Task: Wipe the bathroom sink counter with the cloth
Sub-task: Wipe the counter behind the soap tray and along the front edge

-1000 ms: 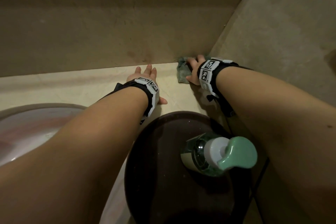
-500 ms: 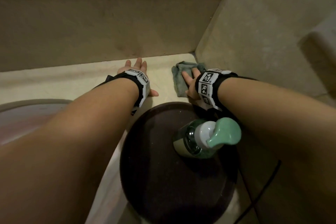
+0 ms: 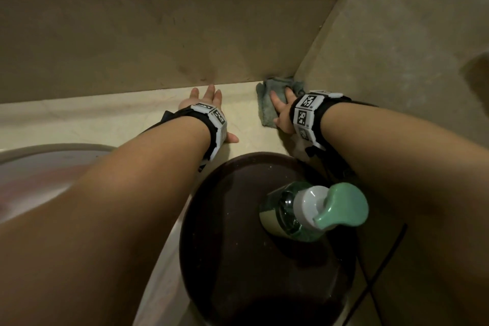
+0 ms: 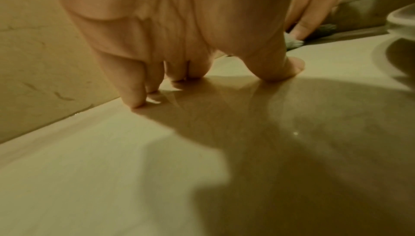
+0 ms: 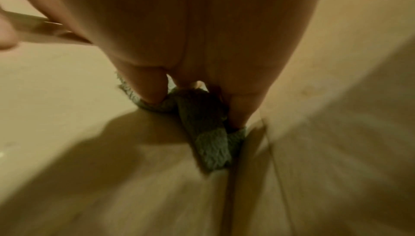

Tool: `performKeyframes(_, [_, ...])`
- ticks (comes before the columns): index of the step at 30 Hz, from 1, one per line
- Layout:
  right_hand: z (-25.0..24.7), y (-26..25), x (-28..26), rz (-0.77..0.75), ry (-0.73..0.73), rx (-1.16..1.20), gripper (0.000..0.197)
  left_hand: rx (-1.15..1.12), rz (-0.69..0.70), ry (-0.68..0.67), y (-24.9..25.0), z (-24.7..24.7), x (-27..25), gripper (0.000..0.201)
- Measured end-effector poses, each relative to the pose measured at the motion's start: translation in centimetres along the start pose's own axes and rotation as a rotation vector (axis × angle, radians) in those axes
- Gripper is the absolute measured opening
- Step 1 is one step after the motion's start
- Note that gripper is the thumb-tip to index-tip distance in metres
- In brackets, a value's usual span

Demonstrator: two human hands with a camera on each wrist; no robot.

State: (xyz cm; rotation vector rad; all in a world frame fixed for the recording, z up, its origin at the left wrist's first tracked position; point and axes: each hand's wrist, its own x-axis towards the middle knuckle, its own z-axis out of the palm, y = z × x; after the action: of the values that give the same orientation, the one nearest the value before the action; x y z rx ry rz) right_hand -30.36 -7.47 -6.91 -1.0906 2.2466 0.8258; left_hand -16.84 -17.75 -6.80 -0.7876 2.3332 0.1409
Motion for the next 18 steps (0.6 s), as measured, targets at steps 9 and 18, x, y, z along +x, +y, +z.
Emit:
performKeyframes(9, [-1.0,-0.5,0.8,-0.027,0.107,0.169,0.076,0.046,0.014,-0.013,0.2,-0.3,-0.4,0.109])
performKeyframes(18, [-1.5,-4.9,1.2,-0.127,0.093,-0.010,0.070,0.109,0.009,-0.051,0.6,-0.8,-1.2,0.101])
